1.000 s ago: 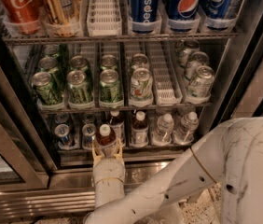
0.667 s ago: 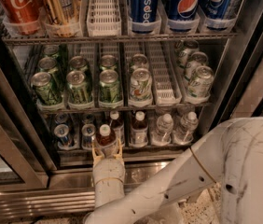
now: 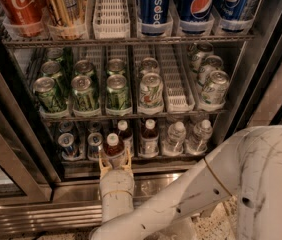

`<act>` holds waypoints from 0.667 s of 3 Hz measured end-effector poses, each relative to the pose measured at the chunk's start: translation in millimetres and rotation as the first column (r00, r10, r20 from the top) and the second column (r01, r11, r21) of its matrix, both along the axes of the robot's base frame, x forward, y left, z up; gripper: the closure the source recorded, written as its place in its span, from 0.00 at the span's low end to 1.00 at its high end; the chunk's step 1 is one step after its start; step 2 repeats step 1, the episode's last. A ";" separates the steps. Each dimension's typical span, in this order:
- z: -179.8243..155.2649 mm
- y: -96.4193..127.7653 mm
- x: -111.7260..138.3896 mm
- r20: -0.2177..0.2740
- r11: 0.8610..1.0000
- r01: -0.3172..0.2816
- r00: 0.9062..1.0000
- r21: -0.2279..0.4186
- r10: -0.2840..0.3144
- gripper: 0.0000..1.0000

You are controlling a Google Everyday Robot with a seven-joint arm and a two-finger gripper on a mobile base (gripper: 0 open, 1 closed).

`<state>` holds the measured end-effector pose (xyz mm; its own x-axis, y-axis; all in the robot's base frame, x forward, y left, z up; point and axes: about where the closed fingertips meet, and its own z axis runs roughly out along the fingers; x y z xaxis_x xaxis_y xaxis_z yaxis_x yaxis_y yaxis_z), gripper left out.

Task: Pick blue plastic bottle from bottom shelf of fridge

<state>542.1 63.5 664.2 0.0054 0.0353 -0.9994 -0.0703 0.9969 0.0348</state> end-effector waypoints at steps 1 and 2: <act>0.0 0.0 0.0 0.000 1.000 0.000 1.000 0.000 0.000 1.00; 0.0 0.0 0.0 0.000 1.000 0.000 1.000 0.000 0.000 1.00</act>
Offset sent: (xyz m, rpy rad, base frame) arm 0.0000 0.0000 0.0000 0.0000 0.0000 0.0000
